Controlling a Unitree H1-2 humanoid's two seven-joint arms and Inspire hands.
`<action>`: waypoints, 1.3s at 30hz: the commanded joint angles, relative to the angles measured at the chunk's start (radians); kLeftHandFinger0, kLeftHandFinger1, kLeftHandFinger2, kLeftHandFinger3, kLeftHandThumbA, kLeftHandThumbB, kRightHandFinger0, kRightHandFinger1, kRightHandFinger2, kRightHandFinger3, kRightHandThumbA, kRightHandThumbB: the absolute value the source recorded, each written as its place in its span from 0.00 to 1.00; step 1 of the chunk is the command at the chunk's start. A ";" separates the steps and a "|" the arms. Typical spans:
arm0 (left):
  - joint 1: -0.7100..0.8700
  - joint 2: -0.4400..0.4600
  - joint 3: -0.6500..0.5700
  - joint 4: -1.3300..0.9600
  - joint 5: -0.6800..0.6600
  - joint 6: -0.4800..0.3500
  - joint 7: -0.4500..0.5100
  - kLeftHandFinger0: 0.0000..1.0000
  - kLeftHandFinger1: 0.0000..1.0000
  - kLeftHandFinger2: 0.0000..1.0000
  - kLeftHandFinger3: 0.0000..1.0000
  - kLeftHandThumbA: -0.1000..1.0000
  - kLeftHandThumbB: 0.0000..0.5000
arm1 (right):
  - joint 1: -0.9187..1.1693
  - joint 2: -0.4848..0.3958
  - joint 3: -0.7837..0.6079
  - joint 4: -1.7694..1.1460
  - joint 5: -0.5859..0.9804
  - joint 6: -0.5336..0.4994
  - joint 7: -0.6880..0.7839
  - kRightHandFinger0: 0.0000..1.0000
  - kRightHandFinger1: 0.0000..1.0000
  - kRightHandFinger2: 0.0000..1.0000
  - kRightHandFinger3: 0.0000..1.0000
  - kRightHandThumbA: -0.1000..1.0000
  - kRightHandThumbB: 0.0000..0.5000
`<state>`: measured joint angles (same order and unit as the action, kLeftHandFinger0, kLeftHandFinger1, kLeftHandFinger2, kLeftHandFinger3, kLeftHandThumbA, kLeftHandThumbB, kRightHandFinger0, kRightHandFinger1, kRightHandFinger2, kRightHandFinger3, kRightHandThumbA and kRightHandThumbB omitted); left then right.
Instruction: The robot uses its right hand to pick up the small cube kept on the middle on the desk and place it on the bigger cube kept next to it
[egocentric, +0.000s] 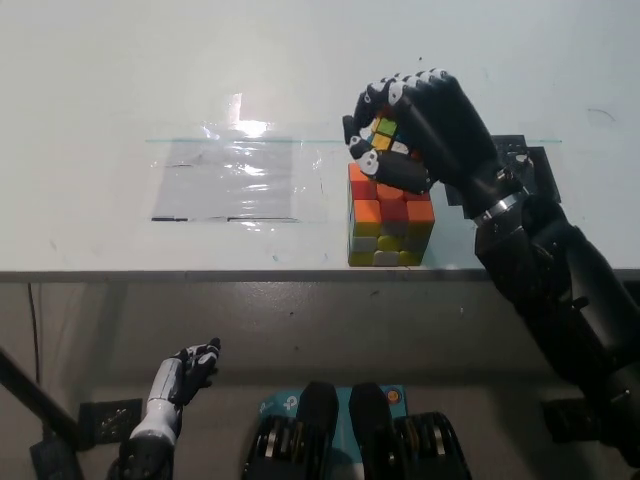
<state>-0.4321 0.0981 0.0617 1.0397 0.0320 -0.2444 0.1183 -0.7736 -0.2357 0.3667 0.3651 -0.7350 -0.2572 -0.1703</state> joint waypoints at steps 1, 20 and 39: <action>-0.028 0.002 0.004 -0.011 -0.004 -0.031 0.019 0.78 0.70 0.65 0.53 0.68 0.23 | -0.025 -0.018 -0.008 -0.006 -0.017 -0.037 -0.028 0.00 0.01 0.47 0.42 0.00 0.53; -0.063 0.023 -0.015 -0.006 0.008 -0.030 -0.001 0.79 0.75 0.76 0.66 0.73 0.18 | 0.031 0.025 -0.002 0.075 -0.014 -0.082 -0.099 0.00 0.03 0.43 0.43 0.00 0.31; -0.060 0.017 -0.011 -0.021 0.011 -0.017 0.014 0.72 0.70 0.73 0.64 0.69 0.13 | 0.045 0.052 0.016 0.096 -0.029 -0.082 -0.089 0.00 0.06 0.43 0.40 0.00 0.27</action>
<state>-0.4641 0.1056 0.0498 1.0415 0.0430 -0.2448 0.1178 -0.7160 -0.1681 0.3794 0.4538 -0.7573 -0.3047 -0.2372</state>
